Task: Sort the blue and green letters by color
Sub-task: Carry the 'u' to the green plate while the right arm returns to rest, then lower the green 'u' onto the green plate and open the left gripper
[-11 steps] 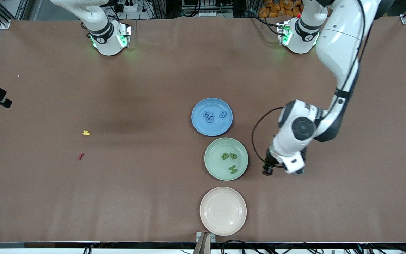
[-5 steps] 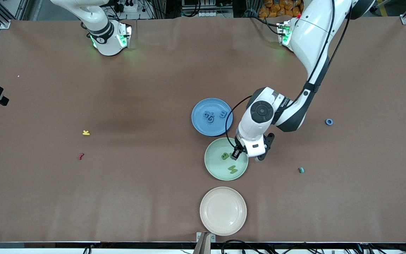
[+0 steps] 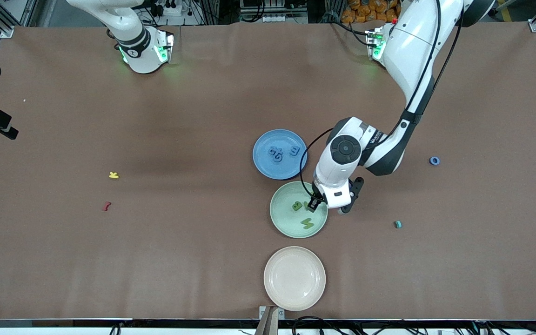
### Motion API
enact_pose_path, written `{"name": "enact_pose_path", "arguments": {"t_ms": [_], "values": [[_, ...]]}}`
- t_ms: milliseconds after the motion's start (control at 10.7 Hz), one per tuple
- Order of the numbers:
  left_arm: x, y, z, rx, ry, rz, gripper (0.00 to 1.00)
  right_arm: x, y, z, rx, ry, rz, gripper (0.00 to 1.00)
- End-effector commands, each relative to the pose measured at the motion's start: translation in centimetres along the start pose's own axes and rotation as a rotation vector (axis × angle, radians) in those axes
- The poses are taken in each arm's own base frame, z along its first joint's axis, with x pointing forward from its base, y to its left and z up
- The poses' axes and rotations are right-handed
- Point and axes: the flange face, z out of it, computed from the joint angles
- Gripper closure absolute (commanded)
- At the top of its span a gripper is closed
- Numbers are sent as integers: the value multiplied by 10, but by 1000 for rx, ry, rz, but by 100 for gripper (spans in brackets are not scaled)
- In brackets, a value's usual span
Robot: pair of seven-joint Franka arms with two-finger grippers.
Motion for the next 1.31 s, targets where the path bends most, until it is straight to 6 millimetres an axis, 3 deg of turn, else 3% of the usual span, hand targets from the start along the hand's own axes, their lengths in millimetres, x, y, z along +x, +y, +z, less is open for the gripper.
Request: {"name": "enact_pose_path", "arguments": {"t_ms": [0, 187, 560, 840, 934, 1120, 1214], "values": [[18, 1, -8, -9, 26, 3, 0, -5, 1, -7, 3, 15, -11, 0], [18, 2, -10, -13, 37, 20, 0, -7, 1, -11, 4, 21, -10, 0], [39, 0, -8, -10, 57, 21, 0, -7, 0, -10, 4, 15, -11, 0], [38, 2, -10, -15, 48, 10, 0, -7, 1, -9, 4, 15, -7, 0], [30, 2, -10, -15, 47, 24, 0, -6, 2, -9, 3, 16, -7, 0], [66, 4, -31, -40, 69, 17, 0, -6, 5, -10, 3, 18, -1, 0], [74, 4, -33, -44, 70, 15, 0, -6, 5, -10, 3, 18, -2, 0]]}}
